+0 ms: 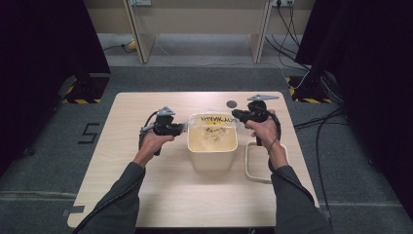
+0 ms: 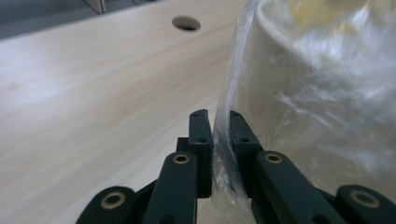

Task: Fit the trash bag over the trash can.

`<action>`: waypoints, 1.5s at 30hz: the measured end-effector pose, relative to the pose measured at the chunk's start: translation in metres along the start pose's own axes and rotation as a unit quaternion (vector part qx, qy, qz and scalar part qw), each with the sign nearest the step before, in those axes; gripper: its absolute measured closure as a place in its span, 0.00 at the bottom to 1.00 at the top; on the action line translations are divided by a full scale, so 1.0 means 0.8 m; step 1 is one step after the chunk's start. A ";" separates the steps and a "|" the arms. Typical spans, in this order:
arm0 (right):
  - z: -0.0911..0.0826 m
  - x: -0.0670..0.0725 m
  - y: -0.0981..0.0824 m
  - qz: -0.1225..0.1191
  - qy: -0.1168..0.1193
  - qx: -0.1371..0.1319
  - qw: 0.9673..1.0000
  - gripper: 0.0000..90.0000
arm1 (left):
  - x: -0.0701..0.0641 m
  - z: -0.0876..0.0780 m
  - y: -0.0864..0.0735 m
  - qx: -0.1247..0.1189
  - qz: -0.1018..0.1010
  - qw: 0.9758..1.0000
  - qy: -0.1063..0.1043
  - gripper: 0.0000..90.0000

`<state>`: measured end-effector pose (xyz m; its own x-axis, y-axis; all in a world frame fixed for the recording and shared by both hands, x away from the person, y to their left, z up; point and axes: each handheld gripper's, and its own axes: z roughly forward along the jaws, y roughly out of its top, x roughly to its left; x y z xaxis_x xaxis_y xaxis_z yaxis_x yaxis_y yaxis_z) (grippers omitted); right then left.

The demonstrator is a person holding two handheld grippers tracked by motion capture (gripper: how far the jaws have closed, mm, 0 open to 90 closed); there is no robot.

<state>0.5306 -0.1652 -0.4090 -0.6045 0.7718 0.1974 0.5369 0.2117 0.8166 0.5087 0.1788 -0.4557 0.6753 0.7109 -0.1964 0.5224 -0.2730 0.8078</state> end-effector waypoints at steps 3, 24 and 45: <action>0.001 -0.006 -0.010 0.008 -0.001 0.007 1.000 0.87 | -0.001 0.001 -0.003 -0.005 -0.004 1.000 -0.006 0.91; -0.084 0.045 -0.010 -0.034 0.005 -0.065 0.997 0.48 | -0.014 -0.092 0.018 -0.108 -0.038 0.993 -0.008 0.35; -0.060 0.056 0.043 -0.025 -0.007 -0.055 0.998 0.38 | -0.049 -0.061 0.026 -0.104 -0.001 0.993 -0.061 0.67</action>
<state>0.4936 -0.1522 -0.3464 -0.6207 0.7701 0.1472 0.4375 0.1845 0.8801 0.4674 0.1769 -0.4043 0.7389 0.6244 -0.2534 0.4130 -0.1224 0.9025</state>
